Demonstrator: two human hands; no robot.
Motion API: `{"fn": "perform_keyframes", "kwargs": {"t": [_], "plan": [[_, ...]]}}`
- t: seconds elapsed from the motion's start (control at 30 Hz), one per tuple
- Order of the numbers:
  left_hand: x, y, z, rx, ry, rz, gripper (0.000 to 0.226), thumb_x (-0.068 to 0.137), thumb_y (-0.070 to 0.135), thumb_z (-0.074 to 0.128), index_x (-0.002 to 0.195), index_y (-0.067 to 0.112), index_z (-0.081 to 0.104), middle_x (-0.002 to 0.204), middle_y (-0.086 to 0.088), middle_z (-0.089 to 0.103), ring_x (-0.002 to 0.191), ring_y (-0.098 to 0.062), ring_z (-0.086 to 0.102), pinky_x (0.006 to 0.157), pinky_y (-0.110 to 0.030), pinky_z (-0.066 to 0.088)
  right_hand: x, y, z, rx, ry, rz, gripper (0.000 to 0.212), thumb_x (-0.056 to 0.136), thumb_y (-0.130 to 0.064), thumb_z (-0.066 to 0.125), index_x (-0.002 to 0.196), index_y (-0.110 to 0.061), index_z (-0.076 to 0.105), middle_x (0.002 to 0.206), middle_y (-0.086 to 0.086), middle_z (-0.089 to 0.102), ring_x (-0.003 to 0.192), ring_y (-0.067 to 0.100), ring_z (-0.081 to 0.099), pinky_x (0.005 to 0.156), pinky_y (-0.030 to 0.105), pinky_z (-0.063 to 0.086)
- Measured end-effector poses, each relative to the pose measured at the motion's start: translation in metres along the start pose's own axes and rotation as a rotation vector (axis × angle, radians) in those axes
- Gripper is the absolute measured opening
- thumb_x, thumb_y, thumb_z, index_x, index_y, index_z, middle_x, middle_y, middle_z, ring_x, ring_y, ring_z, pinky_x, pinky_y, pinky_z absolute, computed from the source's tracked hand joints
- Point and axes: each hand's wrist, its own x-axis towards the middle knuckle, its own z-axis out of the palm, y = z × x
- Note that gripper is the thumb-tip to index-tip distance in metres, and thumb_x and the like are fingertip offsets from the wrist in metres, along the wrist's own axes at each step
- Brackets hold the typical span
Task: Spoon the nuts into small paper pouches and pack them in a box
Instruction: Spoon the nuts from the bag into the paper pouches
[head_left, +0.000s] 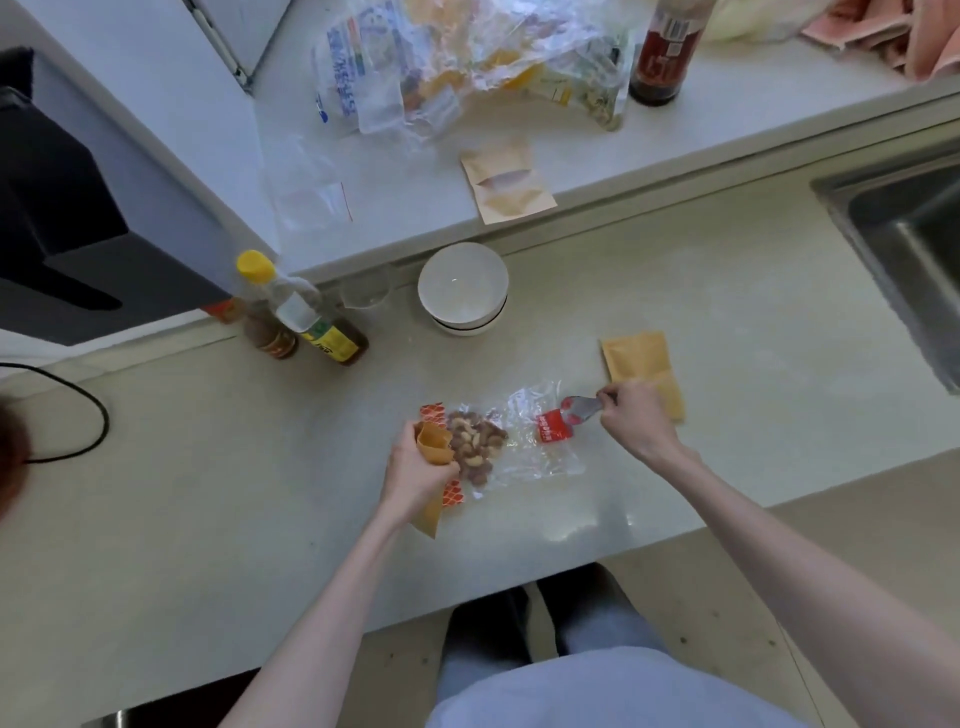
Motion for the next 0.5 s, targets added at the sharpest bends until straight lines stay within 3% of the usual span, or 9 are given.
{"fn": "perform_keyframes", "kwargs": {"t": [0.1, 0.2, 0.3, 0.4, 0.5], "plan": [[0.008, -0.001, 0.006, -0.010, 0.060, -0.039, 0.053, 0.068, 0.021, 0.082, 0.110, 0.021, 0.049, 0.109, 0.001, 0.056, 0.098, -0.017, 0.056, 0.072, -0.027, 0.046, 0.008, -0.001, 0.011, 0.015, -0.073, -0.021, 0.020, 0.083, 0.001, 0.050, 0.080, 0.008, 0.069, 0.079, 0.025, 0.068, 0.075, 0.038, 0.060, 0.064, 0.040, 0.046], [0.014, -0.002, 0.008, -0.077, -0.010, -0.096, 0.057, 0.069, 0.022, 0.082, 0.112, 0.027, 0.045, 0.098, 0.011, 0.056, 0.088, -0.005, 0.055, 0.065, -0.020, 0.043, 0.011, -0.008, 0.020, 0.057, -0.136, -0.042, 0.020, 0.085, -0.002, 0.052, 0.083, 0.009, 0.069, 0.085, 0.025, 0.069, 0.081, 0.037, 0.063, 0.070, 0.043, 0.051], [0.020, -0.007, 0.010, -0.133, -0.025, -0.155, 0.061, 0.069, 0.019, 0.083, 0.114, 0.031, 0.042, 0.098, 0.013, 0.056, 0.085, 0.000, 0.054, 0.062, -0.015, 0.039, 0.012, -0.016, 0.031, 0.009, -0.183, -0.089, 0.022, 0.085, -0.004, 0.052, 0.073, 0.006, 0.067, 0.069, 0.021, 0.065, 0.068, 0.035, 0.059, 0.060, 0.038, 0.042], [0.026, -0.014, 0.011, -0.155, -0.029, -0.197, 0.065, 0.069, 0.019, 0.083, 0.124, 0.022, 0.048, 0.110, 0.003, 0.061, 0.096, -0.012, 0.059, 0.081, -0.027, 0.050, 0.011, -0.024, 0.038, 0.013, -0.157, -0.115, 0.025, 0.083, -0.001, 0.051, 0.063, 0.002, 0.065, 0.059, 0.015, 0.061, 0.056, 0.027, 0.051, 0.056, 0.035, 0.036], [0.029, -0.016, 0.008, -0.184, -0.047, -0.216, 0.067, 0.069, 0.013, 0.082, 0.128, 0.013, 0.051, 0.113, -0.005, 0.064, 0.104, -0.021, 0.060, 0.095, -0.039, 0.051, 0.010, -0.033, 0.042, -0.036, -0.141, -0.158, 0.022, 0.079, 0.000, 0.051, 0.060, 0.005, 0.061, 0.057, 0.023, 0.053, 0.052, 0.028, 0.037, 0.054, 0.036, 0.028]]}}
